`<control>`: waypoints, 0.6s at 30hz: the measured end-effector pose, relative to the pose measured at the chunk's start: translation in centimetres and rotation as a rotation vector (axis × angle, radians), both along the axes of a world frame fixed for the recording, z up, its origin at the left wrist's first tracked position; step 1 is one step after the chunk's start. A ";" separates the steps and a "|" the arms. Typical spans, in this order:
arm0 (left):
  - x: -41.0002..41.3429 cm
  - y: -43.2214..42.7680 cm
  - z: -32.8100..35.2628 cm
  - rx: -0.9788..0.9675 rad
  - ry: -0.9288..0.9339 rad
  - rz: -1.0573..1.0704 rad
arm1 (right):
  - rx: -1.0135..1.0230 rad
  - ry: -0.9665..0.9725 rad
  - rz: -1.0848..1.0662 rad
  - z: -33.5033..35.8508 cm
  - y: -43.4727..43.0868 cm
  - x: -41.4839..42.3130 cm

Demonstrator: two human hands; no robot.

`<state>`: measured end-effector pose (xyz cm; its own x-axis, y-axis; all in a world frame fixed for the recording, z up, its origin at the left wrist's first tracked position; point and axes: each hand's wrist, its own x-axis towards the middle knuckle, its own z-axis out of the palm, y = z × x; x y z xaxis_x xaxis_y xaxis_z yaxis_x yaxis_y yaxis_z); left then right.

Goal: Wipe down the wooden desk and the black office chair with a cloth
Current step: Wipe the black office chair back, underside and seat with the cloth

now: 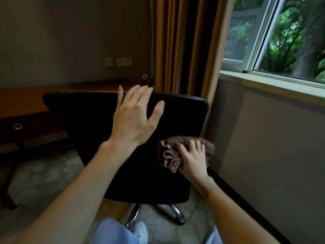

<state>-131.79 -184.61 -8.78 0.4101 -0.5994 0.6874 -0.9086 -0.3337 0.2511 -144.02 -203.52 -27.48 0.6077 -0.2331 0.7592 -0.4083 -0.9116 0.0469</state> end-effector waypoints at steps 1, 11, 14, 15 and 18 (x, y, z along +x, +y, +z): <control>-0.3 -0.1 -0.3 -0.009 0.001 -0.003 | 0.050 0.061 -0.007 -1.5 0.4 -0.2; 0.8 1.3 -0.9 -0.099 0.000 -0.029 | -0.065 -0.462 0.185 8.6 1.9 -3.5; 2.1 2.7 -0.7 -0.117 0.031 -0.014 | -0.150 -0.554 0.207 13.1 2.0 -3.7; 2.5 3.0 -0.7 -0.128 0.051 0.005 | -0.163 -0.557 0.212 13.9 2.0 -3.5; 2.6 3.2 -1.0 -0.178 0.067 0.099 | -0.132 -0.502 0.298 13.1 2.0 -1.9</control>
